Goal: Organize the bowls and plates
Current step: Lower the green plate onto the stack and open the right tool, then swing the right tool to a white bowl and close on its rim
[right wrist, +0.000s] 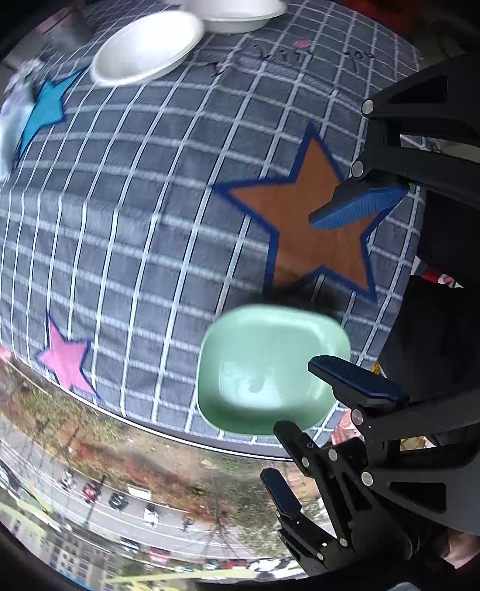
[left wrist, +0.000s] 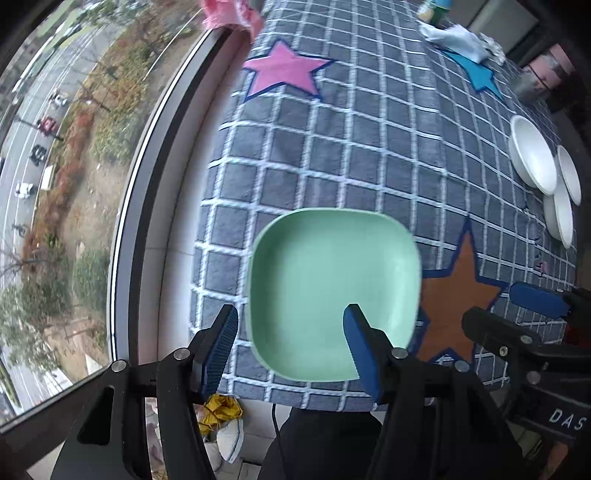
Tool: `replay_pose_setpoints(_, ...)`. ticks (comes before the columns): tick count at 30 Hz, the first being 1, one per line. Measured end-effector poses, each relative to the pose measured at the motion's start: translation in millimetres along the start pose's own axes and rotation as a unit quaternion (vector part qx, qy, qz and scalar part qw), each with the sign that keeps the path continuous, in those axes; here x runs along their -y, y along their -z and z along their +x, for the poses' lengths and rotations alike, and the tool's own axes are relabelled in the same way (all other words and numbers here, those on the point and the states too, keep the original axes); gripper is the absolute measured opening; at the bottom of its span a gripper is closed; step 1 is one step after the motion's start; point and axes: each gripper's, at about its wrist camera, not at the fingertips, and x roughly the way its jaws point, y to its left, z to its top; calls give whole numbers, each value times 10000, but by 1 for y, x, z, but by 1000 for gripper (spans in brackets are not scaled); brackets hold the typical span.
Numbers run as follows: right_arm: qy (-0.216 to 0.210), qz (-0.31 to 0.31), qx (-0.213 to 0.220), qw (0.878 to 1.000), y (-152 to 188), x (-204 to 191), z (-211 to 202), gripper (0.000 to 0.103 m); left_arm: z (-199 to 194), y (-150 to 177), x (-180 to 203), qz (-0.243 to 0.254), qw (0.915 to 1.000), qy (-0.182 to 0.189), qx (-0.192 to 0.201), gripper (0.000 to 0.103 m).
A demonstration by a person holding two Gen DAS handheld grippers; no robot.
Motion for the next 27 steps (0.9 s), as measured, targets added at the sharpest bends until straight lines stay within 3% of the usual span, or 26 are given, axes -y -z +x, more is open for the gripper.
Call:
replay_pose_setpoints(5,50,445,114,9989,11,39,-13,72,-4,-6,32,289,9994,178,0,63)
replay_pose_setpoints(9,106,909,287,9954,25,80,-25,72,-7,-12,81,728,9959,533,-55,64)
replay_pose_setpoints(15,133,2019,603,9774,55,194,-48,72,-14,-17,168,1516,9867,581,-57,64)
replay_pose_setpoints(22,161,3250,838,9418,65,349,-75,72,-9,-29,233,1455,9871,590,-312,64)
replay_pose_setpoints(25,66,3436,806,9356,51,393,-71,72,-8,-31,252,1353,9890,459,-372,64)
replay_pose_setpoints(27,52,3327,763,9399,37,410,-65,72,-6,-29,257,1306,9900,373,-370,64)
